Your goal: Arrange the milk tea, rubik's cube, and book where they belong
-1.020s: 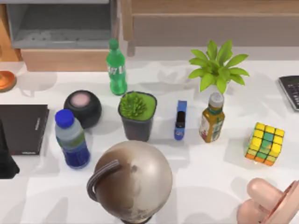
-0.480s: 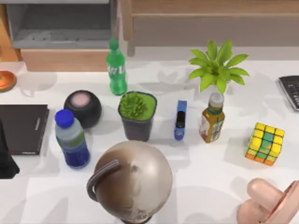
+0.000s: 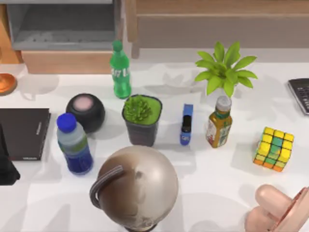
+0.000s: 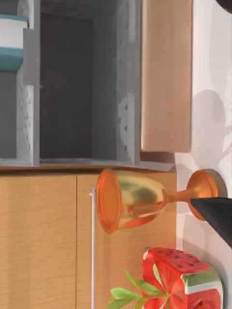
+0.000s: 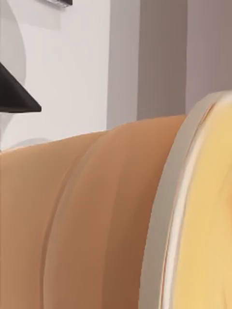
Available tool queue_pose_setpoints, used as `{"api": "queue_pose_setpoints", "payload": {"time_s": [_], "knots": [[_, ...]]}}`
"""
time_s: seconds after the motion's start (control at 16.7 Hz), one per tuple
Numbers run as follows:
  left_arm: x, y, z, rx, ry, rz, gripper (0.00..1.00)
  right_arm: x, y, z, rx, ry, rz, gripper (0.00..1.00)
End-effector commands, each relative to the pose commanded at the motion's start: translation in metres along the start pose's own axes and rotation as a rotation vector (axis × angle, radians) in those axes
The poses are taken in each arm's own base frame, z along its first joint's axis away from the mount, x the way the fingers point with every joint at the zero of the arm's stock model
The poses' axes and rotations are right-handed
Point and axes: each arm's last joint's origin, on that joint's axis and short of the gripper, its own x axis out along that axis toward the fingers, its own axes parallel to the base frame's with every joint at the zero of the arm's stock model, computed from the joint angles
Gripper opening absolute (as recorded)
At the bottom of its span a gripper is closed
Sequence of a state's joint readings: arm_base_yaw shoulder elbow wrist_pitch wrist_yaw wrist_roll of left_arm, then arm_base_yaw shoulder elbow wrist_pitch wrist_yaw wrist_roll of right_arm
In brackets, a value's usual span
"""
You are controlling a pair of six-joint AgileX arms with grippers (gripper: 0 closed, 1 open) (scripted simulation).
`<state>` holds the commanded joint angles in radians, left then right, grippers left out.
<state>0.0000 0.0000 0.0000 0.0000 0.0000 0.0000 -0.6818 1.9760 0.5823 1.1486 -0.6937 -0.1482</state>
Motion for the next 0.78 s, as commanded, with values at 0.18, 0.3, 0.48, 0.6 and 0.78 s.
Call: {"api": "queue_pose_setpoints", "payload": {"time_s": [0.18,0.3,0.48,0.6,0.78], "knots": [[0.000,0.000,0.000,0.000,0.000,0.000,1.00,-0.009,0.000,0.016,-0.001,-0.002,-0.002,1.00],[0.000,0.000,0.000,0.000,0.000,0.000,1.00,-0.016,0.001,0.028,-0.005,-0.006,-0.003,1.00],[0.000,0.000,0.000,0.000,0.000,0.000,1.00,-0.025,0.001,0.039,-0.004,-0.006,-0.004,1.00],[0.000,0.000,0.000,0.000,0.000,0.000,1.00,-0.026,0.001,0.040,0.000,-0.003,-0.002,1.00],[0.000,0.000,0.000,0.000,0.000,0.000,1.00,-0.024,0.002,0.041,-0.004,-0.006,0.001,1.00]]}}
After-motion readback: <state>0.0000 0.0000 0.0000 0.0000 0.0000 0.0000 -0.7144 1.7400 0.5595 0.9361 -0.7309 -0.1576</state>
